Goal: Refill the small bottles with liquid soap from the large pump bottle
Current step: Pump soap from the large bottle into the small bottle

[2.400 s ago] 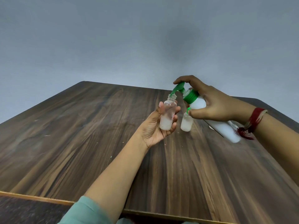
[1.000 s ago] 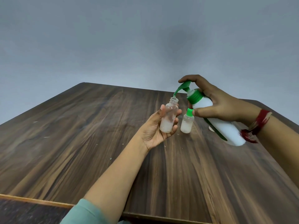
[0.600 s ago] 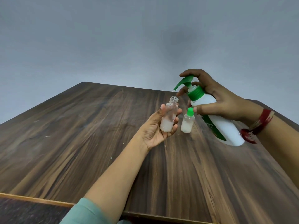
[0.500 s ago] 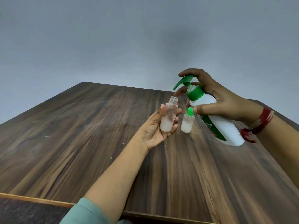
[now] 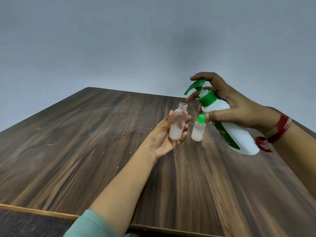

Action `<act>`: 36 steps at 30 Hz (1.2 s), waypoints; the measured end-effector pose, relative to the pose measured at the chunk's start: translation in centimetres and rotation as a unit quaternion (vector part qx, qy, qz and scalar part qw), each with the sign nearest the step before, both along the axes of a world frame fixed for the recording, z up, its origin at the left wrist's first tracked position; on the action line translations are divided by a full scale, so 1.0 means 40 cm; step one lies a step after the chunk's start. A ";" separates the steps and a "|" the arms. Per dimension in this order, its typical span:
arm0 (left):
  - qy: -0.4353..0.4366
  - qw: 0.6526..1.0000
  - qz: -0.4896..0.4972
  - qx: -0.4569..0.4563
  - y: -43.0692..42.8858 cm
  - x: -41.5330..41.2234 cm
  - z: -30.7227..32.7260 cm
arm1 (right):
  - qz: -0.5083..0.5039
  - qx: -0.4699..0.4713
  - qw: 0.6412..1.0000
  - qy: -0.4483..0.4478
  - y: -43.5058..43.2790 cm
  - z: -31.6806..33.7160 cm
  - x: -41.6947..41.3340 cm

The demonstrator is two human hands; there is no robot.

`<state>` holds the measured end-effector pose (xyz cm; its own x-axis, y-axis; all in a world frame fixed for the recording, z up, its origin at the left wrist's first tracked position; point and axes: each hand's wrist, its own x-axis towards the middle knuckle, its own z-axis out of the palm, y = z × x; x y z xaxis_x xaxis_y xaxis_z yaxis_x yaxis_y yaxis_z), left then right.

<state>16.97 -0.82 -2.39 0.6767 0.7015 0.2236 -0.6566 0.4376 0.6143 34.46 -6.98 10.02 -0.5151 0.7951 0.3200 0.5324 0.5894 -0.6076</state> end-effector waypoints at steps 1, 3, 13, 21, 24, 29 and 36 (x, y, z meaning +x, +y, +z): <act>-0.002 1.000 0.000 -0.002 0.000 0.000 0.000 | -0.005 0.004 1.000 -0.001 0.002 -0.001 0.002; -0.004 1.000 0.002 -0.005 0.000 0.000 0.000 | -0.024 0.017 1.000 -0.007 0.008 -0.002 0.004; -0.006 1.000 0.016 -0.008 -0.002 0.000 0.002 | -0.132 0.105 0.985 -0.033 0.018 -0.041 -0.014; -0.015 1.000 0.016 -0.005 0.000 0.001 0.002 | -0.123 0.102 0.986 -0.047 0.017 -0.066 -0.032; -0.018 1.000 0.015 -0.005 0.001 0.000 0.003 | -0.123 0.107 0.985 -0.052 0.017 -0.067 -0.032; -0.019 1.000 0.017 -0.006 -0.003 0.000 0.005 | -0.119 0.113 0.985 -0.052 0.012 -0.065 -0.031; -0.021 1.000 0.018 -0.006 -0.001 0.001 0.005 | -0.117 0.112 0.985 -0.053 0.011 -0.062 -0.033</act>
